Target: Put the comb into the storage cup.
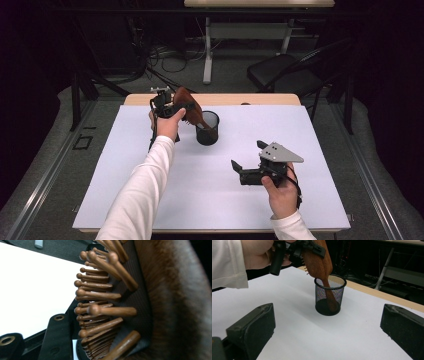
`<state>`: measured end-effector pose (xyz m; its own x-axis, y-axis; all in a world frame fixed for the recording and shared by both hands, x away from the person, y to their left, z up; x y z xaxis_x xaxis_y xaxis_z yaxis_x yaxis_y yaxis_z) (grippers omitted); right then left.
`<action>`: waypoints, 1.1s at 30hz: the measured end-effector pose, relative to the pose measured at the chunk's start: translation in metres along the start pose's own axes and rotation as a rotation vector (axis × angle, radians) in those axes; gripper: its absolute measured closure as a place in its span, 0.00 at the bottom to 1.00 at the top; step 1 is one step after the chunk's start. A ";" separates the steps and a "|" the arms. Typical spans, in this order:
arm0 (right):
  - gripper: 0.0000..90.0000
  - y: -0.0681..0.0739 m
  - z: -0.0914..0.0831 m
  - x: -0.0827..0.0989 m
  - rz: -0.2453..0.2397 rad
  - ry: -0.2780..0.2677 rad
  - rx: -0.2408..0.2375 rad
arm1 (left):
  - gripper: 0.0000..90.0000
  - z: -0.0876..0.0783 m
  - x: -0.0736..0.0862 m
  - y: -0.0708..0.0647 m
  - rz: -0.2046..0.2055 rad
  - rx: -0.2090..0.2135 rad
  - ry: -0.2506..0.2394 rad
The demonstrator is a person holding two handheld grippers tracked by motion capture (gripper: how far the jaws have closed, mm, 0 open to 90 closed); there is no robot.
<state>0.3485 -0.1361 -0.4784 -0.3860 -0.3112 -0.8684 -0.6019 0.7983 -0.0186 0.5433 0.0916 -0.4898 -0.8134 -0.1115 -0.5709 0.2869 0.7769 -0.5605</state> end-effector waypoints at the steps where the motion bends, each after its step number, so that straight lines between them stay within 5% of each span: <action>1: 0.00 0.000 0.000 0.000 0.001 -0.002 0.000 | 0.52 0.000 0.000 0.000 0.003 0.001 0.000; 33: 0.00 0.002 0.001 0.000 -0.007 0.003 -0.002 | 0.50 -0.003 0.005 0.007 -0.023 0.017 -0.019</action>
Point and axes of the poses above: each handheld gripper's, and its own axes: z roughly forward along the jaws, x roughly out of its underside, y roughly to its left, the point moved 7 cm from there along z, roughly forward along the jaws, and after that the axes turned 12 degrees about y, right-handed, at the moved point
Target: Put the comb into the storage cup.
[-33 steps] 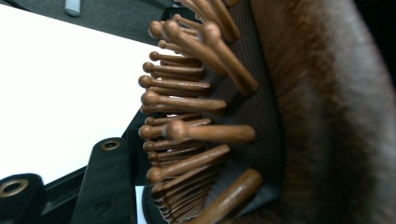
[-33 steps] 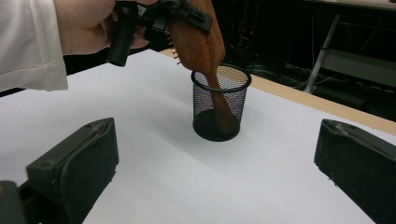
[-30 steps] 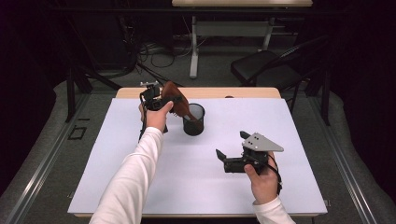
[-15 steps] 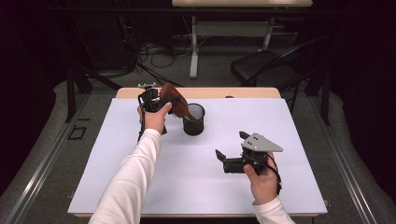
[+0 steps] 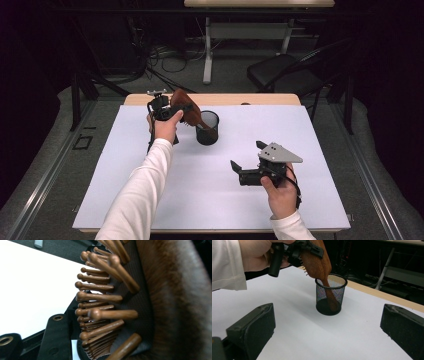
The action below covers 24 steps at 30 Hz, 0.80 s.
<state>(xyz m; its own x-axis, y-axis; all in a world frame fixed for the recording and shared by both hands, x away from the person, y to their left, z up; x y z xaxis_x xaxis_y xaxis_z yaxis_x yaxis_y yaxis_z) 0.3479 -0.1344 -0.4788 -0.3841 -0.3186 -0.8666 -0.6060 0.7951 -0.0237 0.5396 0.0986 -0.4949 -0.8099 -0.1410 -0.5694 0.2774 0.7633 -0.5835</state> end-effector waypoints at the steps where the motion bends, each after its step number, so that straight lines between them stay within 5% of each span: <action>1: 0.00 0.000 0.000 0.000 0.000 0.000 0.000 | 0.50 0.000 0.000 0.000 0.000 0.000 0.000; 24: 0.00 0.000 0.000 0.000 -0.001 0.002 0.002 | 0.39 0.002 -0.001 0.002 0.008 -0.017 -0.022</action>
Point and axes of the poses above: each handheld gripper's, and its own axes: z roughly forward along the jaws, x roughly out of its underside, y roughly to its left, the point moved 7 cm from there along z, roughly forward along the jaws, and after that the axes turned 12 degrees about y, right-handed, at the moved point
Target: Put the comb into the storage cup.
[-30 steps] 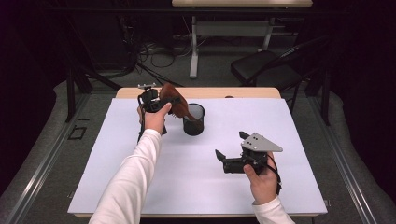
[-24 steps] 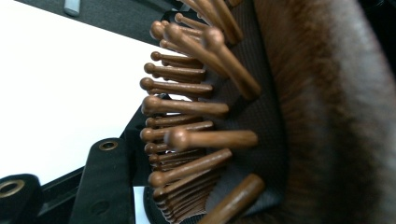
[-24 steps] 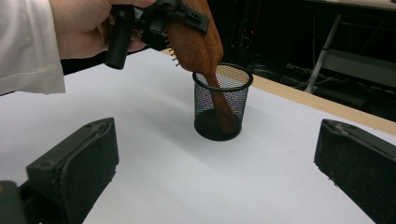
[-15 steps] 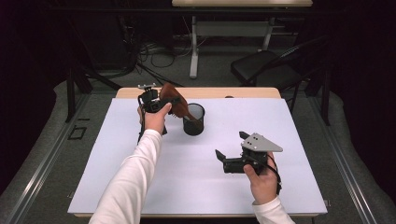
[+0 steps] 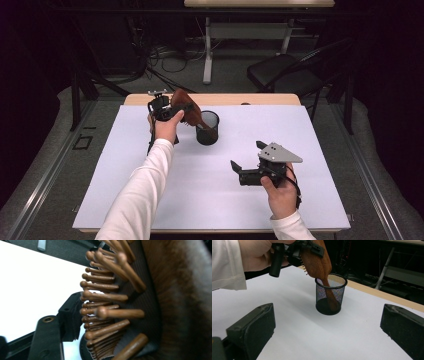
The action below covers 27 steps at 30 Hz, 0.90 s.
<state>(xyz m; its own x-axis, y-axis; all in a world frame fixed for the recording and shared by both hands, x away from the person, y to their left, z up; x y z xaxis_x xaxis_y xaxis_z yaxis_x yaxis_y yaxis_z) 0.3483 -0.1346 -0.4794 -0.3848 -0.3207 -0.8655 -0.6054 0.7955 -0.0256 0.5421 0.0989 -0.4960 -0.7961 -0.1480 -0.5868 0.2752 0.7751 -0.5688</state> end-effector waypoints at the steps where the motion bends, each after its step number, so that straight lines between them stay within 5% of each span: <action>1: 0.00 0.000 0.000 0.000 0.001 -0.001 -0.001 | 0.38 0.000 0.000 0.000 -0.001 0.004 -0.002; 27: 0.00 0.001 0.001 0.001 0.002 0.001 -0.003 | 0.26 -0.008 -0.007 -0.001 0.016 0.027 -0.047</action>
Point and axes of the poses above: each handheld gripper's, and its own axes: z roughly forward along the jaws, x roughly out of its underside, y roughly to its left, the point moved 7 cm from there along z, roughly forward along the jaws, and after that the axes turned 12 degrees about y, right-handed, at the moved point
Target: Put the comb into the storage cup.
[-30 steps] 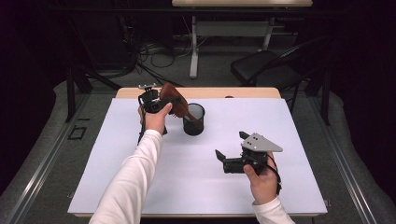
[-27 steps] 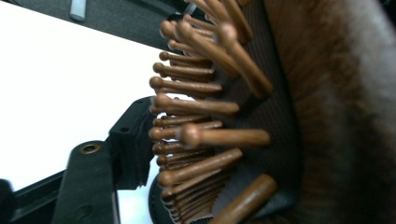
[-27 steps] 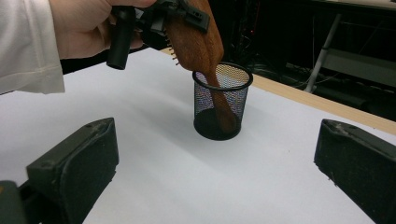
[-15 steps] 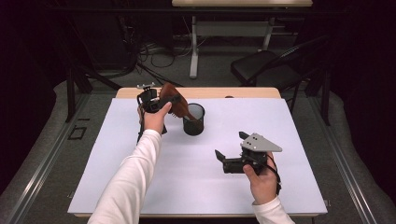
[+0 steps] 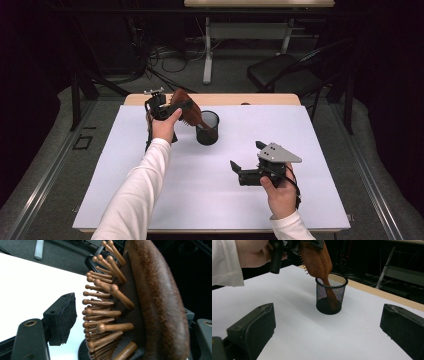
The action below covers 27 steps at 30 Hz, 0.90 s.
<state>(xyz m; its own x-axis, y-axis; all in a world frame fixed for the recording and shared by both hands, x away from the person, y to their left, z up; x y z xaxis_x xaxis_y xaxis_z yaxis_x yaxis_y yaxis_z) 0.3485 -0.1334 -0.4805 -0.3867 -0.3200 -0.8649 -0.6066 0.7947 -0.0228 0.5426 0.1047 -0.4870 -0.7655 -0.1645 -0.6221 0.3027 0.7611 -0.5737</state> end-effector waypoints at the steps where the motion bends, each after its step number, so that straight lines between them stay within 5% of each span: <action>1: 0.00 0.000 0.000 0.000 0.000 0.000 0.000 | 0.28 -0.001 0.000 0.001 0.003 -0.002 0.003; 5: 0.00 0.000 0.000 0.000 -0.004 0.005 0.000 | 0.28 -0.003 -0.002 0.001 -0.002 0.004 0.000; 8: 0.00 0.000 0.000 0.000 -0.005 0.006 0.002 | 0.33 -0.002 0.000 0.002 -0.011 0.011 0.054; 19: 0.00 0.000 0.001 0.001 -0.006 0.010 0.003 | 0.35 -0.008 -0.005 0.005 0.005 -0.008 0.027; 27: 0.00 0.000 0.001 0.002 -0.005 0.010 0.004 | 0.34 -0.015 -0.011 0.002 -0.001 0.015 -0.005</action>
<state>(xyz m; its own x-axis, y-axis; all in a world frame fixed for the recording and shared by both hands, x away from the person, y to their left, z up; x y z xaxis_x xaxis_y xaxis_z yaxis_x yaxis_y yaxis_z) 0.3490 -0.1336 -0.4824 -0.3908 -0.3292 -0.8596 -0.6055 0.7953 -0.0293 0.5428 0.1172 -0.4735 -0.7628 -0.1687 -0.6243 0.3104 0.7513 -0.5824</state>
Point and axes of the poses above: each handheld gripper's, and its own axes: z roughly forward along the jaws, x roughly out of its underside, y roughly to its left, the point moved 7 cm from there along z, roughly forward along the jaws, and after that the axes turned 12 degrees about y, right-handed, at the moved point
